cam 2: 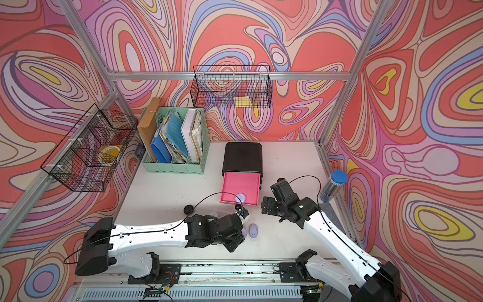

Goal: Put the bluetooth earphones in the drawer according to color
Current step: Place the bluetooth earphone in the drawer.

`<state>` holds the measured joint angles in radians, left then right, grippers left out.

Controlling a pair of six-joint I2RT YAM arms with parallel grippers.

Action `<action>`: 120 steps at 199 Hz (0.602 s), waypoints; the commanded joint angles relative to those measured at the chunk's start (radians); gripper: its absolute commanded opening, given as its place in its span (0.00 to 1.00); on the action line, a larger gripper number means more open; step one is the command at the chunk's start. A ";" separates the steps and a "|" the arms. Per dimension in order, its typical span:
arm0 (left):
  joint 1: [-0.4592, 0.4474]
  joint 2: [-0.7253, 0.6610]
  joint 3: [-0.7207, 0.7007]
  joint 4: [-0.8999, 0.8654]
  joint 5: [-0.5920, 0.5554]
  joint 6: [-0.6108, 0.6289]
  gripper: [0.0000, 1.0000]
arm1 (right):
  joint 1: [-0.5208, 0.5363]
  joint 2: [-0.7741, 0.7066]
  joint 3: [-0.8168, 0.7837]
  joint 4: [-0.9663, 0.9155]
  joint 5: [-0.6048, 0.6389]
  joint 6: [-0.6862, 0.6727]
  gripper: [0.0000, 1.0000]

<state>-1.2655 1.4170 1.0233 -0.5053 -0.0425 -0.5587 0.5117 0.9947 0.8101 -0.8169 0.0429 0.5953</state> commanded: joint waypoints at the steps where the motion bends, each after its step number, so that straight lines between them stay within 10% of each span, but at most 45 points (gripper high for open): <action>1: 0.070 -0.048 0.063 -0.096 0.077 0.047 0.32 | -0.003 -0.038 -0.024 0.003 -0.023 0.021 0.84; 120: 0.438 0.180 0.445 -0.223 0.106 0.264 0.32 | -0.003 -0.132 -0.177 0.057 -0.125 0.119 0.82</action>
<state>-0.8707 1.5372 1.4136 -0.6662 0.0826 -0.3580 0.5117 0.8909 0.6582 -0.7967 -0.0444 0.6834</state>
